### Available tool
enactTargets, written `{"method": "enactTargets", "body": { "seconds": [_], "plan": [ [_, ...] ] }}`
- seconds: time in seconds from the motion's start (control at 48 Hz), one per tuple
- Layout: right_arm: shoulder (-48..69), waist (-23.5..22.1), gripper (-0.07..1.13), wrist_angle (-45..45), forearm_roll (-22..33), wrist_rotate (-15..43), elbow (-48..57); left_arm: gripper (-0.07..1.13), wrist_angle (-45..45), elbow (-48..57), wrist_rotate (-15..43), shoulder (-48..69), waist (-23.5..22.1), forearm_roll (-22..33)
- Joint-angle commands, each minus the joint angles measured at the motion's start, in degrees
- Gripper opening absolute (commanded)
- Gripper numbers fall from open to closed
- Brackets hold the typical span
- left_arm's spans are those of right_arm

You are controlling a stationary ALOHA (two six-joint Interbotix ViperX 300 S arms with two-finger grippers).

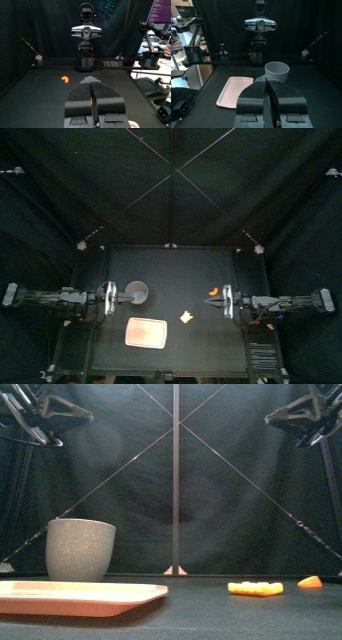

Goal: Pick the tangerine then place it in the grey bowl
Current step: Pick the tangerine

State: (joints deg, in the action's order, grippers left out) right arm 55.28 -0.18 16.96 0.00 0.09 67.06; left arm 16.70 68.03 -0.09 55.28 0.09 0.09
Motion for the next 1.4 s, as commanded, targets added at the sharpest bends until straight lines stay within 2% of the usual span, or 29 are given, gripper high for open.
{"method": "enactTargets", "body": {
  "seconds": [0.021,0.25,0.354,0.417,0.479,0.542,0.667,0.75,0.812,1.0,1.104,1.188,1.312,1.396],
  "plan": [
    [-1.8,0.0,0.03,0.1,-0.7,0.5,-0.3,0.14,-3.6,-2.7,0.2,-0.6,0.4,0.0],
    [-10.0,-5.1,0.03,0.1,-10.1,2.8,-2.4,0.14,-9.8,-5.0,0.1,-0.7,2.8,0.3],
    [-12.7,-8.5,0.04,-0.6,-16.9,2.9,-3.2,0.14,-9.8,-4.9,0.1,-0.7,3.8,0.3],
    [-13.9,-11.1,0.07,-2.5,-22.9,2.8,-3.0,0.14,-9.8,-4.7,0.1,-0.6,4.1,0.4],
    [-14.2,-13.4,0.16,-5.3,-27.7,2.8,-2.5,0.14,-9.8,-4.5,0.1,-0.7,4.2,0.3],
    [-14.2,-15.9,0.29,-8.7,-31.6,2.8,-2.0,0.14,-9.8,-4.1,0.1,-0.7,4.1,0.3],
    [-12.9,-20.6,0.69,-15.2,-37.4,2.8,-0.7,0.14,-9.8,-3.4,0.4,-0.7,4.4,0.2],
    [-11.5,-23.3,0.90,-19.0,-40.2,3.0,0.4,0.14,-9.7,-3.3,0.3,-0.6,4.7,0.3],
    [-10.4,-25.0,0.96,-22.1,-42.5,3.1,1.1,0.14,-9.8,-3.2,0.3,-0.6,4.8,0.4],
    [-8.5,-30.6,0.94,-35.7,-50.7,3.1,4.0,0.14,-9.1,-2.9,0.3,-0.7,4.9,0.3],
    [-8.4,-35.5,0.94,-43.9,-52.5,3.2,5.5,0.14,-7.9,-2.8,0.3,-0.6,5.0,0.3],
    [-8.3,-41.0,0.93,-49.3,-51.9,3.2,6.0,0.14,-7.3,-2.8,0.3,-0.7,5.0,0.3],
    [-7.4,-48.7,0.93,-52.7,-44.7,6.2,6.6,0.14,-7.0,-2.8,0.3,-0.6,5.0,0.2],
    [-6.1,-53.1,0.93,-53.1,-37.4,12.2,6.4,0.14,-7.0,-2.8,0.3,-0.7,5.0,0.3]
  ]
}}
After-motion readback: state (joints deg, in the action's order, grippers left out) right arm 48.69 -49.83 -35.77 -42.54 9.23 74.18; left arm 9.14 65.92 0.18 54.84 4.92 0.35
